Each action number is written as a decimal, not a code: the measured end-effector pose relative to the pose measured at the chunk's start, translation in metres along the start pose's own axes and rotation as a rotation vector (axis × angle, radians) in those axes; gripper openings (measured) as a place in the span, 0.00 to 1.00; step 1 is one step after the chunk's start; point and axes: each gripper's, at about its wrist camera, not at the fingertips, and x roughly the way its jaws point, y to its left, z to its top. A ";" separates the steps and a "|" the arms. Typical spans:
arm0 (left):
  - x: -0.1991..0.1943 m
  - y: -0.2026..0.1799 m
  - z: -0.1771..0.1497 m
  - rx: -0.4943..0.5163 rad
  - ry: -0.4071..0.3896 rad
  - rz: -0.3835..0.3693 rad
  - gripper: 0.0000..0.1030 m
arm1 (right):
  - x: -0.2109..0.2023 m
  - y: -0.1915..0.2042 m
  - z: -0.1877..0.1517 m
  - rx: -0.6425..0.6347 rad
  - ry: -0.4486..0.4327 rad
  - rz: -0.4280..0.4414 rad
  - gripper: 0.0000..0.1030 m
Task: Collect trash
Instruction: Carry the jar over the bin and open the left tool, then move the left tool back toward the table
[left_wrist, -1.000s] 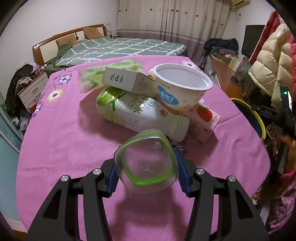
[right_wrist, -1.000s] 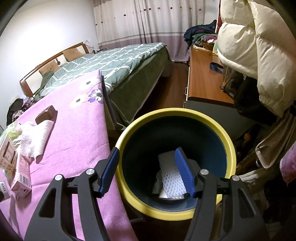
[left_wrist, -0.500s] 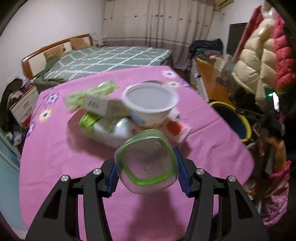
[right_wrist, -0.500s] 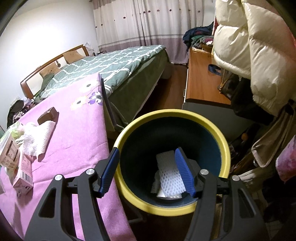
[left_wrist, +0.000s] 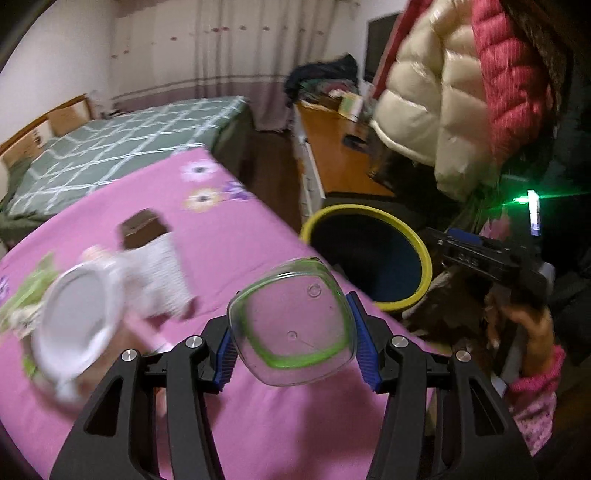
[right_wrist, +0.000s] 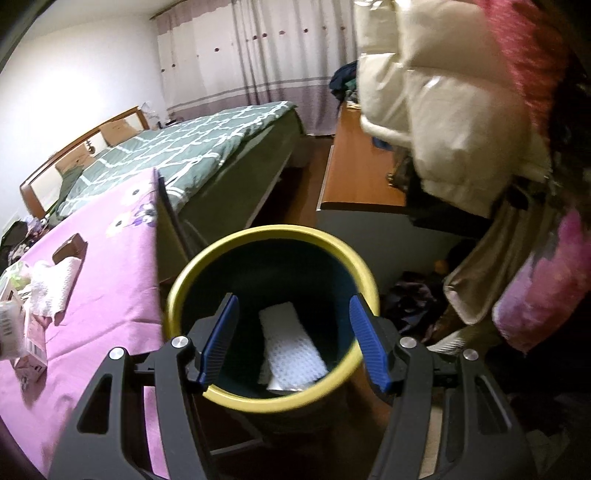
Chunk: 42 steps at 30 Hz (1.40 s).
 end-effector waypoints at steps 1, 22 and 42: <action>0.014 -0.008 0.006 0.013 0.012 -0.008 0.52 | -0.001 -0.003 0.000 0.002 -0.002 -0.007 0.58; 0.155 -0.085 0.064 0.108 0.104 -0.050 0.76 | 0.000 -0.047 -0.009 0.047 0.031 -0.081 0.62; -0.096 0.066 -0.012 -0.156 -0.264 0.212 0.93 | -0.003 0.037 -0.009 -0.084 0.040 0.024 0.62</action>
